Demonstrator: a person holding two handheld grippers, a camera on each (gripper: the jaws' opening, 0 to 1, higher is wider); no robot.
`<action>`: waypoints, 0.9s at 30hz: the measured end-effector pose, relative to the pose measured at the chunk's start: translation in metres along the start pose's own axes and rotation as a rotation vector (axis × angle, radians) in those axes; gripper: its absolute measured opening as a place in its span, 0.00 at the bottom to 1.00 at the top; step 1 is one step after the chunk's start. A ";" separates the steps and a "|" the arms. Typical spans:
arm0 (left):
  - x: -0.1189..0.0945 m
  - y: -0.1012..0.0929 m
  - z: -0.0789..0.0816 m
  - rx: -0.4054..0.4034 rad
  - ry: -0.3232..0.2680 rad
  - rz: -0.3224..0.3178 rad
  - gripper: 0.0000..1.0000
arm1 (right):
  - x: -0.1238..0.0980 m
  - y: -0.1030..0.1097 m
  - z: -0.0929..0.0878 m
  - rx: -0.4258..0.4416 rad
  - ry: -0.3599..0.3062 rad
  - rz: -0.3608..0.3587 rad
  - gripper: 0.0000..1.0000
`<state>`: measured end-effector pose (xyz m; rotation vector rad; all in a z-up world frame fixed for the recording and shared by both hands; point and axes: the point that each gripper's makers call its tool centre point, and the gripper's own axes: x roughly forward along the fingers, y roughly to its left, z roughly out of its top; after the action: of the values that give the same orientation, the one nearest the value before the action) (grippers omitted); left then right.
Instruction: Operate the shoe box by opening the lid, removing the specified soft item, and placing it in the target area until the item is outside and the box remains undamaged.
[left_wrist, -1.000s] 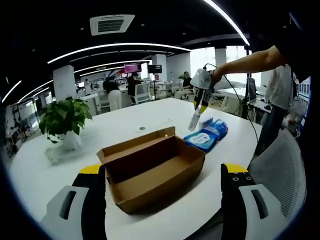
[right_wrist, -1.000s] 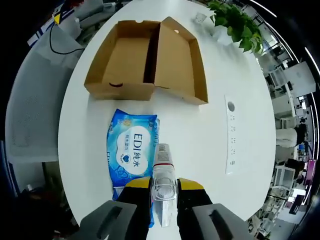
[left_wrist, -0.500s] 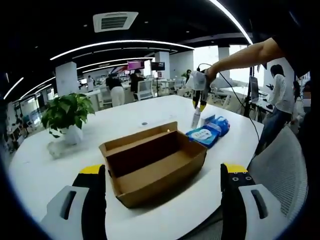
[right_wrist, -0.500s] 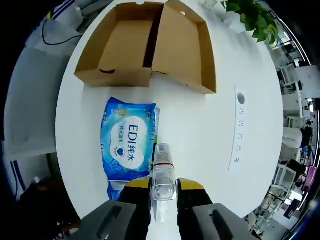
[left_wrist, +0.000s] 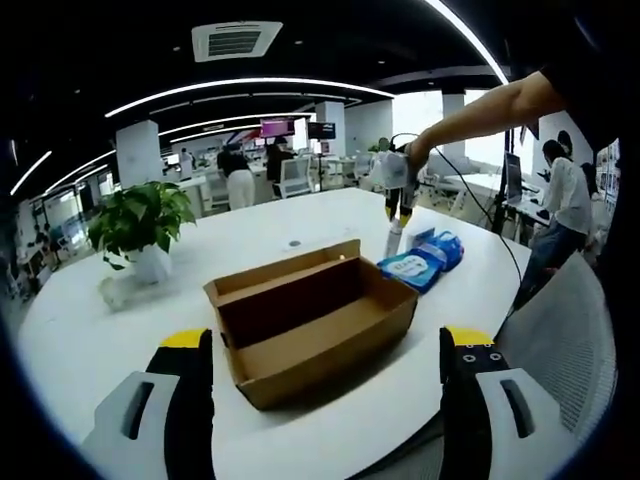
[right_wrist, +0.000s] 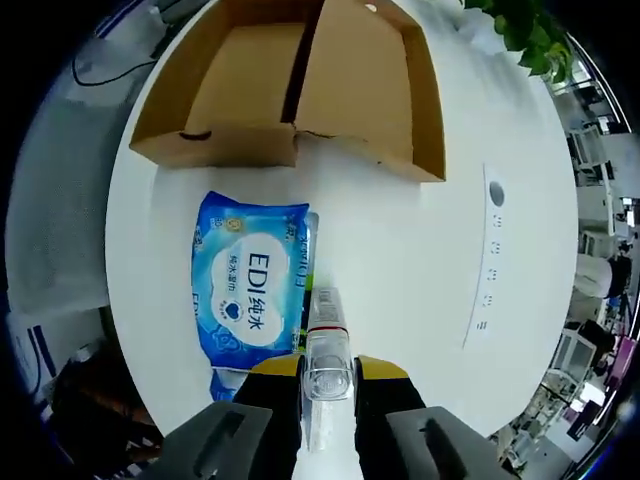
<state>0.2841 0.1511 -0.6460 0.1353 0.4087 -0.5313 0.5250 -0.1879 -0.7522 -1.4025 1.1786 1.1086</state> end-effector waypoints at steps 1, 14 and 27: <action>0.000 0.001 0.000 -0.001 0.000 0.001 0.97 | 0.001 -0.001 0.001 -0.005 0.004 -0.001 0.14; 0.002 0.005 -0.007 -0.007 0.023 0.008 0.96 | 0.008 -0.007 0.002 0.040 0.036 0.031 0.15; 0.007 0.008 -0.016 -0.004 0.044 0.011 0.96 | 0.009 -0.009 0.011 0.044 0.016 0.043 0.16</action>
<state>0.2881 0.1579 -0.6630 0.1454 0.4521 -0.5168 0.5340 -0.1776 -0.7612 -1.3604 1.2419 1.0968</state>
